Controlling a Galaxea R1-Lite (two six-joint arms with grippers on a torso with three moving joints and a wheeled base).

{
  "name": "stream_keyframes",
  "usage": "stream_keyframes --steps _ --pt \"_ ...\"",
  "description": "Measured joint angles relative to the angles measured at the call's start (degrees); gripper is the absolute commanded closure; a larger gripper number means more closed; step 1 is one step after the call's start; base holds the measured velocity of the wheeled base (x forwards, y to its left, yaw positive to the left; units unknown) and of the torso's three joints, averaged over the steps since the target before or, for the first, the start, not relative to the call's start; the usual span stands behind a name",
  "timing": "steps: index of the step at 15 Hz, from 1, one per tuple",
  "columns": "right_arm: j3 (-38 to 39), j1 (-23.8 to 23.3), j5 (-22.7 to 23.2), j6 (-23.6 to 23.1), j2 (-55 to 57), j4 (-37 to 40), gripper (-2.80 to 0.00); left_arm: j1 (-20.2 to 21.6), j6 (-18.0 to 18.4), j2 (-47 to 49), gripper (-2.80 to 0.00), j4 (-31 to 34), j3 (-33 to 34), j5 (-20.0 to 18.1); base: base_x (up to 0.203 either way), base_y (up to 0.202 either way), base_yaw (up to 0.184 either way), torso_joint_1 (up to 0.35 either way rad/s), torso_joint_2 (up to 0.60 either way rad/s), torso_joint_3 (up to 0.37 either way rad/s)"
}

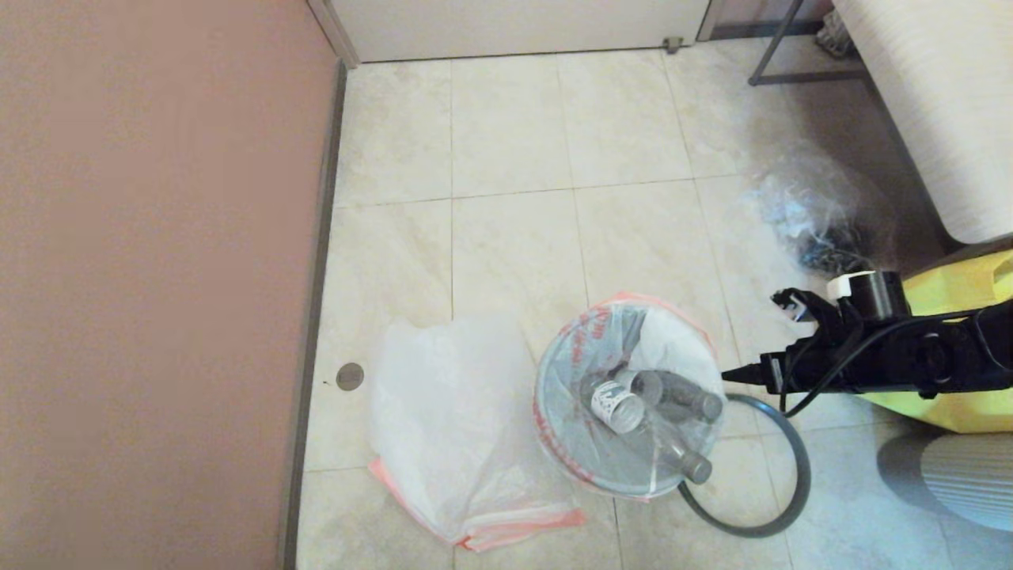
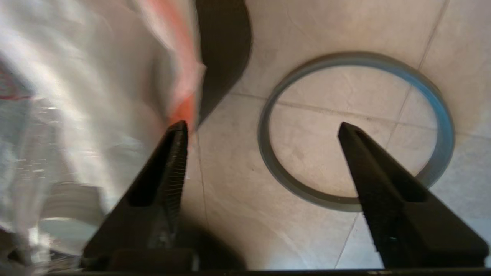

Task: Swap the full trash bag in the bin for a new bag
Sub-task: Place the trash bag on the floor

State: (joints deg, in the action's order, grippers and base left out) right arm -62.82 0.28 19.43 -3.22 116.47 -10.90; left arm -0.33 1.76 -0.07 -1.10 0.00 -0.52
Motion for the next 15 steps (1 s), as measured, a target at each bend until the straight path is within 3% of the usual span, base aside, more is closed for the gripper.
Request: stream_keyframes --steps 8,12,15 --pt "-2.01 1.5 -0.04 0.02 3.19 -1.3 -2.8 0.0 0.0 0.0 0.0 -0.02 0.0 -0.03 0.0 0.0 0.0 0.0 0.0 0.0" --pt "-2.93 1.64 -0.16 0.18 6.69 -5.99 -2.8 -0.02 0.0 0.0 0.0 -0.01 0.0 0.0 0.0 0.0 0.0 0.0 0.0 0.0" --pt "-5.16 1.75 -2.96 0.2 8.87 -6.68 -2.8 -0.02 -0.02 0.0 0.0 0.0 0.0 0.0 0.0 0.0 0.0 0.0 0.0 0.0"
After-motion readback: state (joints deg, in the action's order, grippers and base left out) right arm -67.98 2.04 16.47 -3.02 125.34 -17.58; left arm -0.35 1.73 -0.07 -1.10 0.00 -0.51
